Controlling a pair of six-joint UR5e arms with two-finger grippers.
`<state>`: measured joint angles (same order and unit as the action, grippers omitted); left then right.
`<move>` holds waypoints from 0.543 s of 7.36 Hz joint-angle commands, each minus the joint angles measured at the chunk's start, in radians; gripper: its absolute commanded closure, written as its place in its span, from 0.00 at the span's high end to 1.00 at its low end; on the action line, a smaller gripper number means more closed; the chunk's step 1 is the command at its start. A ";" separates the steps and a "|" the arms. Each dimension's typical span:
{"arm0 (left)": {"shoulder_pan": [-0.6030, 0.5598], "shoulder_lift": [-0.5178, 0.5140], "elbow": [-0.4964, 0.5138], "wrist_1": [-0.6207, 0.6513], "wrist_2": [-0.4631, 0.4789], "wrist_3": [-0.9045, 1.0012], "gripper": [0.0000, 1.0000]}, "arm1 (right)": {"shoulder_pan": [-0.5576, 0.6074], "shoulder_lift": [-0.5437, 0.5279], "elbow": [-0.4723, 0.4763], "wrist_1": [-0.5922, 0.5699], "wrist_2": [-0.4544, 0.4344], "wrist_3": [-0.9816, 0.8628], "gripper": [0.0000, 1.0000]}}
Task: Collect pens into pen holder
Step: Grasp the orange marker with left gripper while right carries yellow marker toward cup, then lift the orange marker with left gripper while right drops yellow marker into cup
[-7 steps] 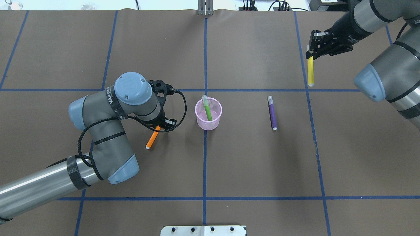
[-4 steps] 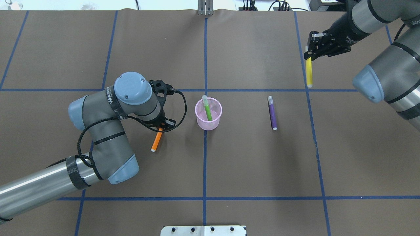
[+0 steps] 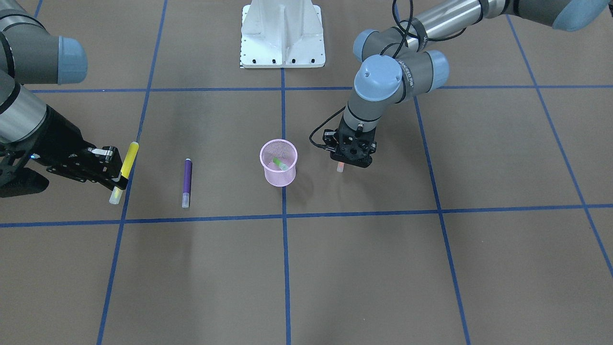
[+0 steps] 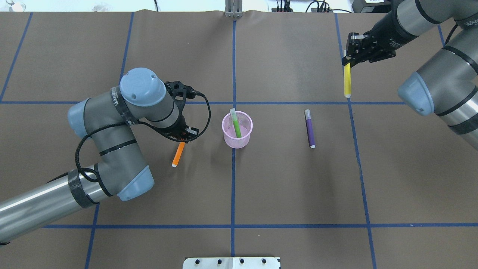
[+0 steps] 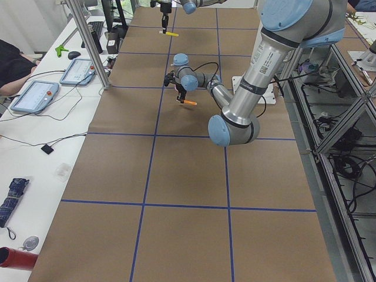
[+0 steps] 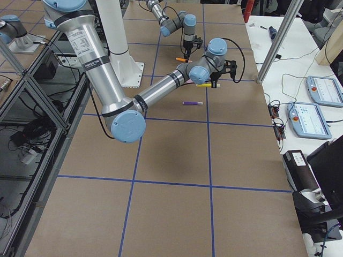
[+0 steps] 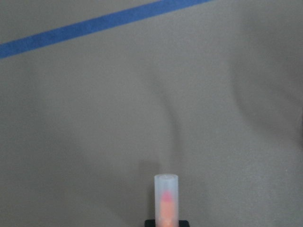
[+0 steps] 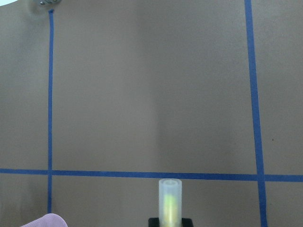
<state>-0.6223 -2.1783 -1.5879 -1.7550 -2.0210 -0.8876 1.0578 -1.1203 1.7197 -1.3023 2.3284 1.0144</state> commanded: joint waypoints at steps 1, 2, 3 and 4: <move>-0.074 -0.002 -0.046 0.008 -0.033 -0.004 0.00 | -0.069 0.049 0.004 0.000 -0.094 0.074 0.00; -0.092 -0.002 -0.056 0.006 -0.031 -0.013 0.00 | -0.109 0.083 0.003 0.000 -0.150 0.105 0.00; -0.121 -0.002 -0.079 0.006 -0.033 -0.013 0.00 | -0.140 0.120 0.001 -0.002 -0.182 0.145 0.00; -0.144 -0.002 -0.087 0.006 -0.035 -0.010 0.00 | -0.172 0.149 0.000 -0.003 -0.223 0.185 0.00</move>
<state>-0.7365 -2.1797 -1.6597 -1.7487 -2.0536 -0.8983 0.9267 -1.0107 1.7214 -1.3037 2.1565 1.1503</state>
